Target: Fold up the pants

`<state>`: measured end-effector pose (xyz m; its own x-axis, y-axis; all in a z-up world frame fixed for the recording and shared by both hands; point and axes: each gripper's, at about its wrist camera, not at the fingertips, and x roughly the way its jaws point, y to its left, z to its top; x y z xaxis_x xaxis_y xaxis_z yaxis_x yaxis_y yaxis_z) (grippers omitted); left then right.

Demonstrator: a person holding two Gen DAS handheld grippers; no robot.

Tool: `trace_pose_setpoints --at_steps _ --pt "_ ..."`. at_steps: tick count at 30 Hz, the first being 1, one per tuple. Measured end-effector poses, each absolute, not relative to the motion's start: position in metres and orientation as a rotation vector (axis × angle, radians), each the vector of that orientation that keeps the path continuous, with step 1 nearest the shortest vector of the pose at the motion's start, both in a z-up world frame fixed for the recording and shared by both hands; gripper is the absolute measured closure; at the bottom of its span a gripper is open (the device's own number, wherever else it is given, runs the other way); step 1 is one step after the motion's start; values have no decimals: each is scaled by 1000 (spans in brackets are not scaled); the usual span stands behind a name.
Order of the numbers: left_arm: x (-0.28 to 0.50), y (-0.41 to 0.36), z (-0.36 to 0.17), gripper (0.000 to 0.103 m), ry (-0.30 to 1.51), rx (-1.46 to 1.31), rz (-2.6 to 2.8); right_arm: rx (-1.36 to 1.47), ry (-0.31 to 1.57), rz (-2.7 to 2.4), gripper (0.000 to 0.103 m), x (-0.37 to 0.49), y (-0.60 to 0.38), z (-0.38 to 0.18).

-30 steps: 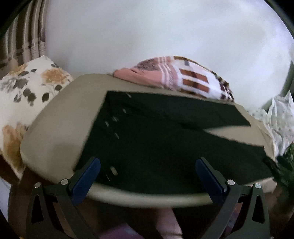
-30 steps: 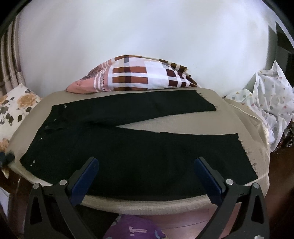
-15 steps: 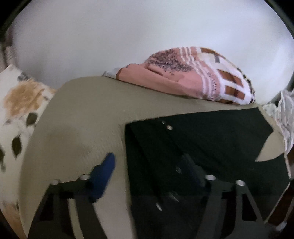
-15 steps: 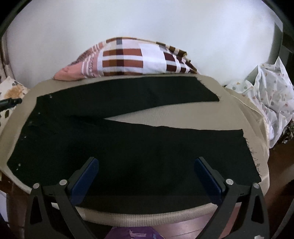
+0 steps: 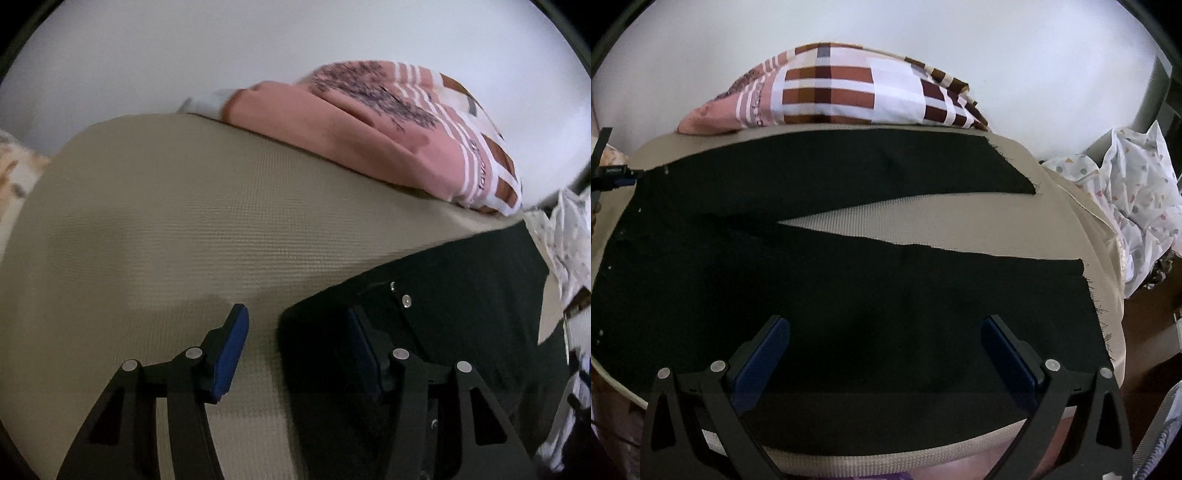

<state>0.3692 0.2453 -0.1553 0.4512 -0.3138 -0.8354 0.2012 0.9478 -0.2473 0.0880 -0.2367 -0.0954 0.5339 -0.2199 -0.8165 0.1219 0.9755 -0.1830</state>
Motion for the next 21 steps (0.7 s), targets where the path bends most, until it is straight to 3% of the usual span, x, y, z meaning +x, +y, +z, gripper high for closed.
trace_pose_setpoints --at_steps 6,14,21 --pt "381 230 -164 48 1108 -150 -383 -120 990 -188 0 94 -229 -96" --pt "348 221 -142 86 980 -155 -311 -90 984 -131 0 111 -221 -89" --pt "293 203 -90 86 805 -187 -329 327 1007 261 3 189 -227 -74"
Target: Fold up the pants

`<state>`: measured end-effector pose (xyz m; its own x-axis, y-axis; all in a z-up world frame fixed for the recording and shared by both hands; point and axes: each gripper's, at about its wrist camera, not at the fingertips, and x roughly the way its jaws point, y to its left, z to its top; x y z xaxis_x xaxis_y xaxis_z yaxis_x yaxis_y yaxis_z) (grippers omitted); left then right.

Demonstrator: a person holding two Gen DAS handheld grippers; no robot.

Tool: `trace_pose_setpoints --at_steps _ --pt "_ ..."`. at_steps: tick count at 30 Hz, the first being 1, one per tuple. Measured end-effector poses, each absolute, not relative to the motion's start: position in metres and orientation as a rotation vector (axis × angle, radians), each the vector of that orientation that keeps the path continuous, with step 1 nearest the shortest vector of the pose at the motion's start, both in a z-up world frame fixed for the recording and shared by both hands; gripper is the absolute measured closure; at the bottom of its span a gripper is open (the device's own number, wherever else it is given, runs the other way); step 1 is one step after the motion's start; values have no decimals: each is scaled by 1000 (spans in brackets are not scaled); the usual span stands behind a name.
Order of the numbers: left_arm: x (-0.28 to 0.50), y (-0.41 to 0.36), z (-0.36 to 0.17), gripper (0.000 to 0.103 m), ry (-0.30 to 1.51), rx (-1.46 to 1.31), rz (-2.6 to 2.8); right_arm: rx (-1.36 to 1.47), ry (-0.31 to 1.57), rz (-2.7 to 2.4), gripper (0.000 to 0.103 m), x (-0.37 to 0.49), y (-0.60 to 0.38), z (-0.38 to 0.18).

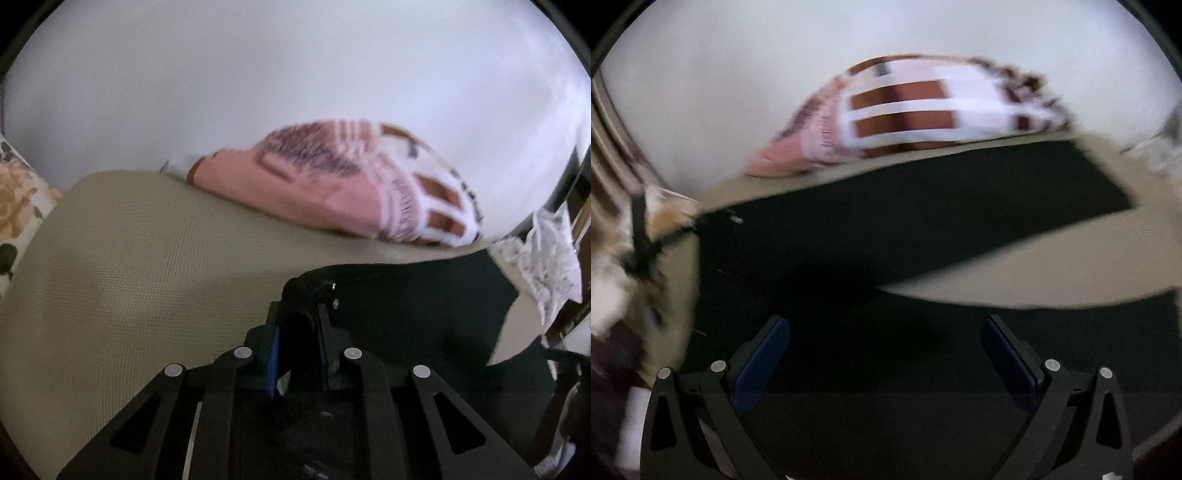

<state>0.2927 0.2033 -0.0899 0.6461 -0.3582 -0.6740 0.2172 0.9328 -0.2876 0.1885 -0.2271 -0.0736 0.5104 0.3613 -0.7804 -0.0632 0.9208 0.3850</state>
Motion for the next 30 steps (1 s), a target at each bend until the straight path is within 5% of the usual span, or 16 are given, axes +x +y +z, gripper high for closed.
trace_pose_setpoints --at_steps 5,15,16,19,20,30 --pt "247 190 -66 86 727 -209 -350 637 1121 455 22 272 -223 -100" --pt "171 171 -61 86 706 -271 -352 1031 1215 462 24 371 -215 -156" --pt "169 170 -62 86 714 -281 -351 1035 1222 446 29 374 -217 -160" --pt "167 169 -69 86 747 -311 -346 1010 1269 388 88 382 -218 -174" --pt "166 169 -70 86 755 -320 -344 1009 1266 379 91 381 -219 -176" --pt "132 201 -76 86 833 -436 -266 837 1104 437 95 262 -217 -128"
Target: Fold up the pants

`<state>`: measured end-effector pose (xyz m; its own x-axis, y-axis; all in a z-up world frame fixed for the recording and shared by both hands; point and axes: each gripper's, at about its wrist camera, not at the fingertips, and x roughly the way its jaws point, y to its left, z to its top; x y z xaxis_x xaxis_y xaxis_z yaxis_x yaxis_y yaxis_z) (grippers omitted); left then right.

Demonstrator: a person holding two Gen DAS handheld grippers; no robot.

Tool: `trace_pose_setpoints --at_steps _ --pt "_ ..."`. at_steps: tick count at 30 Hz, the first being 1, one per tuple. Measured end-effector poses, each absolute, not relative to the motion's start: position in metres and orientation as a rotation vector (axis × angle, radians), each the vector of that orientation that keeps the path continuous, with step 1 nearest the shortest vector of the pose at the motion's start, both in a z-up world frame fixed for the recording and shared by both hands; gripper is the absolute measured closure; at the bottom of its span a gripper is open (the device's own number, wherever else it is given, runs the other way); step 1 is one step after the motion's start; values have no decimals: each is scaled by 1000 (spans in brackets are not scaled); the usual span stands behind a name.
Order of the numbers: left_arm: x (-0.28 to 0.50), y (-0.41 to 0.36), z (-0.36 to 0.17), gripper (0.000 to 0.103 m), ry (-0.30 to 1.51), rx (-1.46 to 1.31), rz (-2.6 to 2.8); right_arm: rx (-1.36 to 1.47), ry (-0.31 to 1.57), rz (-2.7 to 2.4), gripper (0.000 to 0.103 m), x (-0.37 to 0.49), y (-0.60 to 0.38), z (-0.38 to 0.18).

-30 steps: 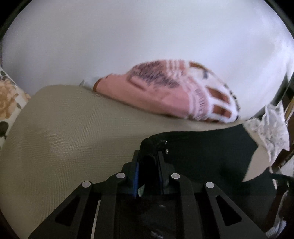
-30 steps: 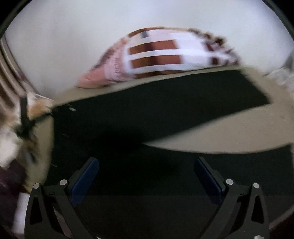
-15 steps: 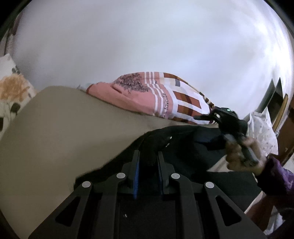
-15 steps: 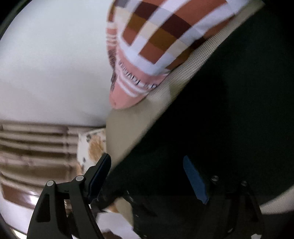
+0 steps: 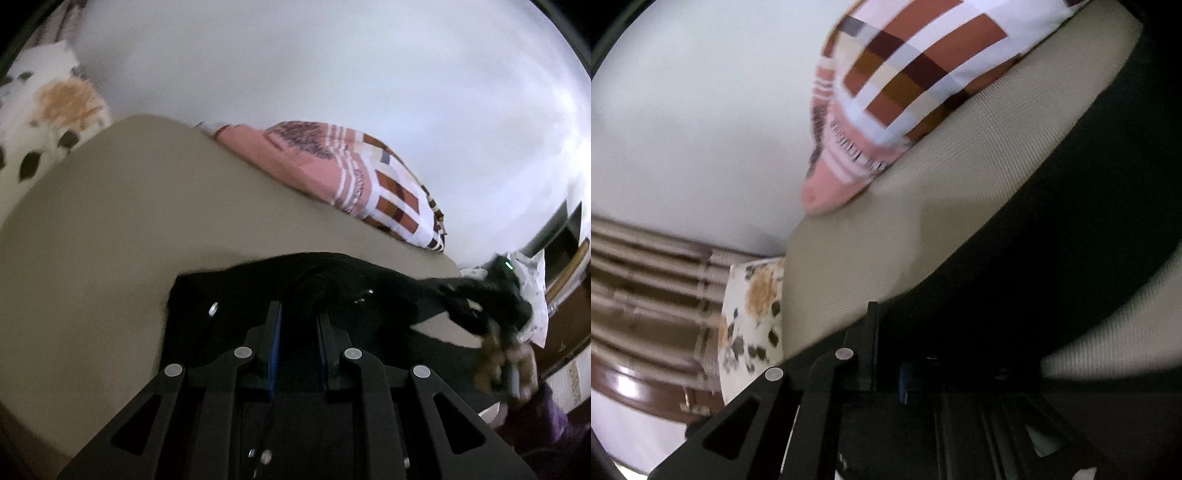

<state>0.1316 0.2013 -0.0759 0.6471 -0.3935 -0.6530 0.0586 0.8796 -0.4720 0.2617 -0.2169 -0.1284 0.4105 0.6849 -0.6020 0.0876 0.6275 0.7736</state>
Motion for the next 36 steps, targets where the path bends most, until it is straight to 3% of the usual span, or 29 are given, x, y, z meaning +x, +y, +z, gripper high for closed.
trace_pose_setpoints --at_steps 10,23,26,30,32,33,34,36 --pt "65 223 -110 86 944 -446 -162 841 1245 445 96 135 -194 -165" --pt "30 223 -149 84 1086 -316 -37 845 1378 447 96 97 -172 -214" --pt "25 233 -145 83 1111 -321 61 835 1372 456 97 96 -171 -216" --pt "10 244 -104 81 970 -314 179 882 1358 486 96 96 -173 -221" --pt "11 233 -84 76 904 -300 137 942 1350 501 95 95 -179 -226" --pt "17 219 -77 64 883 -274 96 958 1344 509 95 95 -180 -227" --pt "22 209 -75 46 879 -261 62 971 1334 522 95 95 -181 -227" --pt "37 181 -87 38 900 -226 -22 999 1316 539 95 94 -182 -226"
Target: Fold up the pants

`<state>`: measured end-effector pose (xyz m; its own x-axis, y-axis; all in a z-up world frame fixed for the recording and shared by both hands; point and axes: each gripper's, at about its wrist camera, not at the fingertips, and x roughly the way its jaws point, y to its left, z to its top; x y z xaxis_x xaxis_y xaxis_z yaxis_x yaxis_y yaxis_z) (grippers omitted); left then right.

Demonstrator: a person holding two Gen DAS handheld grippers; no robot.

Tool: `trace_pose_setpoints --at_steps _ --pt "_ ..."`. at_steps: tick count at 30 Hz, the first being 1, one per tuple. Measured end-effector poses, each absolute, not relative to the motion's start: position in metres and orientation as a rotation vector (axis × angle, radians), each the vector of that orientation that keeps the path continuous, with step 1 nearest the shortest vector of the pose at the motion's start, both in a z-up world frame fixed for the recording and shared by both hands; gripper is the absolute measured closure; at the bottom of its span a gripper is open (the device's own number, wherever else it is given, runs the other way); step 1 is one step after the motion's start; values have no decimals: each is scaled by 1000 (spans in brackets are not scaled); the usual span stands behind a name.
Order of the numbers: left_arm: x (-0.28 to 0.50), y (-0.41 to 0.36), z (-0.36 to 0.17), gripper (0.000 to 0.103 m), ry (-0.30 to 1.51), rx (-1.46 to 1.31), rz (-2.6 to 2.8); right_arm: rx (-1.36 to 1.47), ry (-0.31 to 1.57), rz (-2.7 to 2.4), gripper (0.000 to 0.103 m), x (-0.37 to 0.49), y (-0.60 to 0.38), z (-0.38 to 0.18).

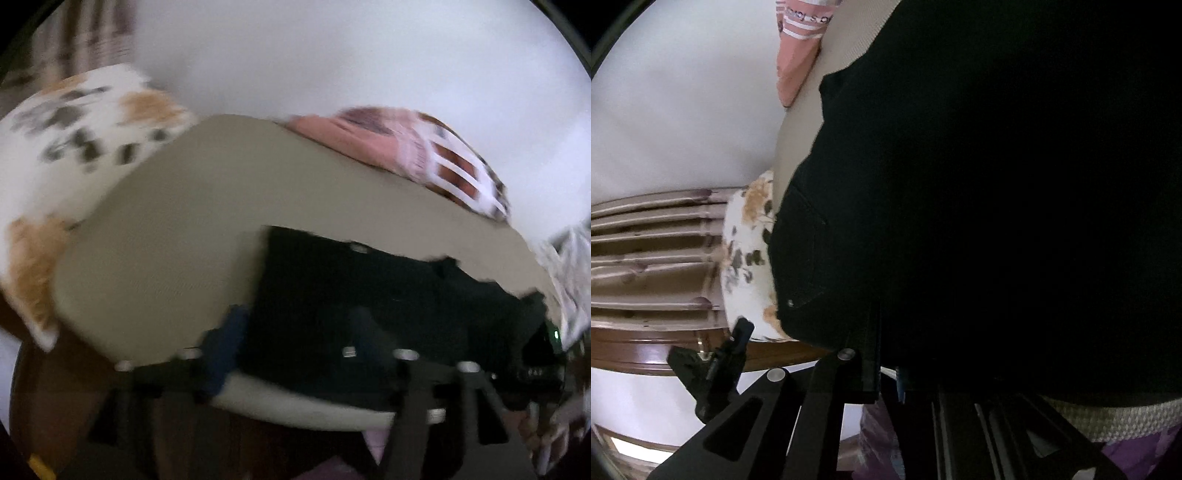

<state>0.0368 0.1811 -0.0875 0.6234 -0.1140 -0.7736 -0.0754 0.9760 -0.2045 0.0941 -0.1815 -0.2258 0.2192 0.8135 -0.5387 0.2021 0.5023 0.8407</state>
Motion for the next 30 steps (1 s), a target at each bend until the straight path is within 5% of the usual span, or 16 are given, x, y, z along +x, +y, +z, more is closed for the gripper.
trace_pose_setpoints --at_steps 4,8,17,25,30 --pt "62 155 -137 38 1064 -185 -63 1084 1223 527 91 91 -211 -221" --pt "59 160 -147 39 1059 -204 -59 1173 1048 470 74 92 -273 -211" --pt "65 151 -150 39 1081 -151 -33 1362 629 252 74 114 -445 -215" --pt "68 150 -150 39 1087 -162 -24 1435 445 168 74 90 -518 -203" --pt "70 146 -150 39 1087 -139 -14 1379 499 102 93 78 -526 -200"
